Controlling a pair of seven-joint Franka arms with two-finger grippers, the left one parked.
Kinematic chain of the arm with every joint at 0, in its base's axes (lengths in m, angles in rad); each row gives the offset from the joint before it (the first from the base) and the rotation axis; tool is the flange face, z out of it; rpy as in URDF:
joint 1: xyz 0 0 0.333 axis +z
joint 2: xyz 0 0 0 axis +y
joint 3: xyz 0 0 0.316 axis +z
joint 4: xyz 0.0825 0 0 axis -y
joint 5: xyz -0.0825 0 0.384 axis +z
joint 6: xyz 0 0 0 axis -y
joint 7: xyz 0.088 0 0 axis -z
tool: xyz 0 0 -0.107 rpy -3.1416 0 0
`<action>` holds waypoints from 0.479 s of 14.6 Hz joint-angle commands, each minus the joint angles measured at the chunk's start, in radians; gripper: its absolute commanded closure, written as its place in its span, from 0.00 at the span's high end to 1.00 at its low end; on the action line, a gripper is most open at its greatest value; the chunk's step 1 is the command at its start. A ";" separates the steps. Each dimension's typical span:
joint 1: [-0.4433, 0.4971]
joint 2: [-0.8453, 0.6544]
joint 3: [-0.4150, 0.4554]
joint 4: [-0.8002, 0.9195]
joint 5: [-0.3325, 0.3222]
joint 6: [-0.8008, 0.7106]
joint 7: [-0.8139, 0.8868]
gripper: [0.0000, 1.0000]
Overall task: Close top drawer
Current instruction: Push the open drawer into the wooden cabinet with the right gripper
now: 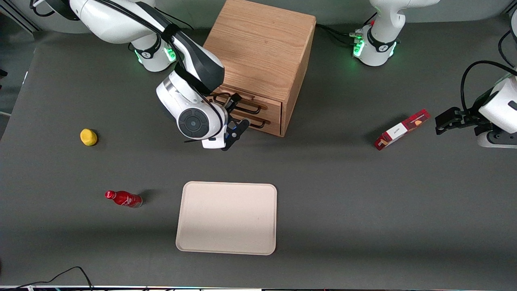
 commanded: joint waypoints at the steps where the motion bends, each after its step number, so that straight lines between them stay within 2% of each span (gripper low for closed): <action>1: -0.001 -0.043 0.000 -0.039 0.008 0.006 0.025 1.00; 7: -0.012 -0.069 -0.002 -0.027 0.008 -0.052 0.028 1.00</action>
